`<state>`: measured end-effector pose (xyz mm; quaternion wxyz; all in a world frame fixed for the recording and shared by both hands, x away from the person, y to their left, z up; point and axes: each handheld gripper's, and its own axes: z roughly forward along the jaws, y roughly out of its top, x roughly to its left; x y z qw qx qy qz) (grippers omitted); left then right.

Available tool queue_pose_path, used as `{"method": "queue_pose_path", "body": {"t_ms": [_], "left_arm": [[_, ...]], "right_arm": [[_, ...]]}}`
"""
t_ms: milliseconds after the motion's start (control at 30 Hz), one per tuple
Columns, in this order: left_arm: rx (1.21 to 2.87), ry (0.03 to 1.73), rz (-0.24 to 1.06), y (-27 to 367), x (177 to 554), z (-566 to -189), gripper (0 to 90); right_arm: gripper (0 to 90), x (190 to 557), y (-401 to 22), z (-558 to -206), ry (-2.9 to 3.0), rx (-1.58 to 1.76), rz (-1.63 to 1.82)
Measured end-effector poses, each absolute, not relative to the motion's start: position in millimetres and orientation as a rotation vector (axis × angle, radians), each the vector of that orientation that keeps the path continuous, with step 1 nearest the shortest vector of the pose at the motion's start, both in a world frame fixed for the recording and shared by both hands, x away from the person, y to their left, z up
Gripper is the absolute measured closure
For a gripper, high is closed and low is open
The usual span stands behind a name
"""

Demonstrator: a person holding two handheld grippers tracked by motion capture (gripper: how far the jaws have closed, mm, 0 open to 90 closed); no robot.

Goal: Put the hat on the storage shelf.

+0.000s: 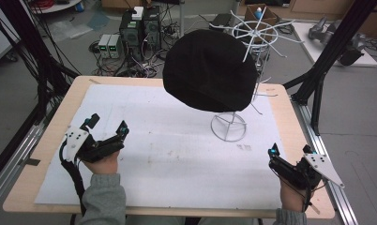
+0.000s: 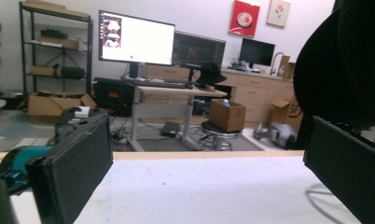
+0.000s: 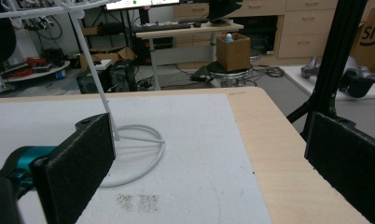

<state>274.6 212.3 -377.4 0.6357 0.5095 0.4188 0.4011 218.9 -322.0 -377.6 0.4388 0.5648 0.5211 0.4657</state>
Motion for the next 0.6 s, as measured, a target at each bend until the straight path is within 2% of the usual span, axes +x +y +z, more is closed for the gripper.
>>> {"method": "queue_pose_path", "body": {"t_ms": [600], "left_arm": [[1.234, 0.995, 0.978, 241.5, 268.8, -388.6, 1.7]], "right_arm": [[0.7, 221.1, -320.1, -378.0, 1.304, 1.397, 1.15]]}}
